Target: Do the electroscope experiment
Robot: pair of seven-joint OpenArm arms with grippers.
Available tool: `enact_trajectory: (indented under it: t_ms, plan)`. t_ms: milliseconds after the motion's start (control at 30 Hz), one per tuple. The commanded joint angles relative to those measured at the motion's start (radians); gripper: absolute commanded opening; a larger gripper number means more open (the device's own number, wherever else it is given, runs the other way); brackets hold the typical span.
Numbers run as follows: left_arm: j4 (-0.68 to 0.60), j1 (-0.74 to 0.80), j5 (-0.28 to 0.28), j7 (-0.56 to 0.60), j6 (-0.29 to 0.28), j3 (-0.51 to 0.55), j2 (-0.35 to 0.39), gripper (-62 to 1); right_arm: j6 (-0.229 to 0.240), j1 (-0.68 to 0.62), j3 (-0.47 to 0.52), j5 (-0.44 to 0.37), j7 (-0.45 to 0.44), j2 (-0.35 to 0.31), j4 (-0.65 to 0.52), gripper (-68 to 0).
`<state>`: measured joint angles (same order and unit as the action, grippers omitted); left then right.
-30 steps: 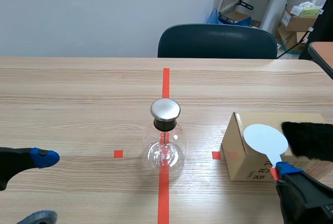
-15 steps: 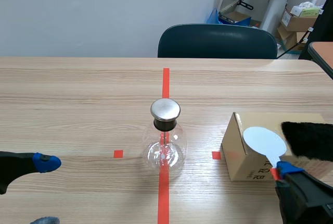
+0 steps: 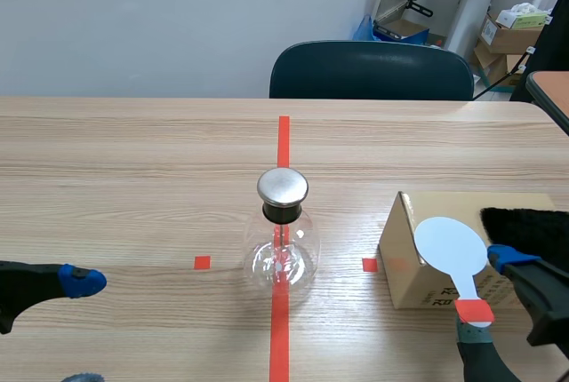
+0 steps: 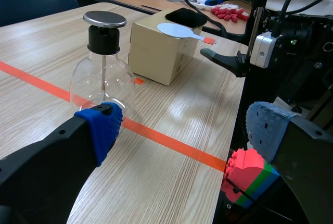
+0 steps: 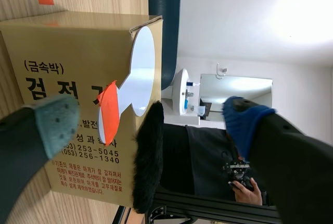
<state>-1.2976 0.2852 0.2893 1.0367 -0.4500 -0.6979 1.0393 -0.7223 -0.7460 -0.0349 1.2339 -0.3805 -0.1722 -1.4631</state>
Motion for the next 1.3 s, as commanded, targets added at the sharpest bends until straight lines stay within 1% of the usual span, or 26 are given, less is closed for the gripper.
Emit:
enact_trajectory:
  t_ms: [0, 67, 1267]
  plan:
    - [-0.013, 0.003, 0.006, 0.018, -0.007, 0.001, 0.008, -9.5, -0.061, 0.001, 0.002, 0.0, 0.0, -0.005, -0.015, -4.1]
    - [-0.013, 0.003, 0.006, 0.018, -0.007, 0.001, 0.008, -9.5, -0.061, 0.001, 0.002, 0.0, 0.0, -0.005, -0.015, 0.4]
    - [-0.013, 0.003, 0.006, 0.017, -0.007, 0.001, 0.009, -9.5, -0.061, 0.001, 0.002, 0.004, 0.0, -0.005, -0.015, 0.4]
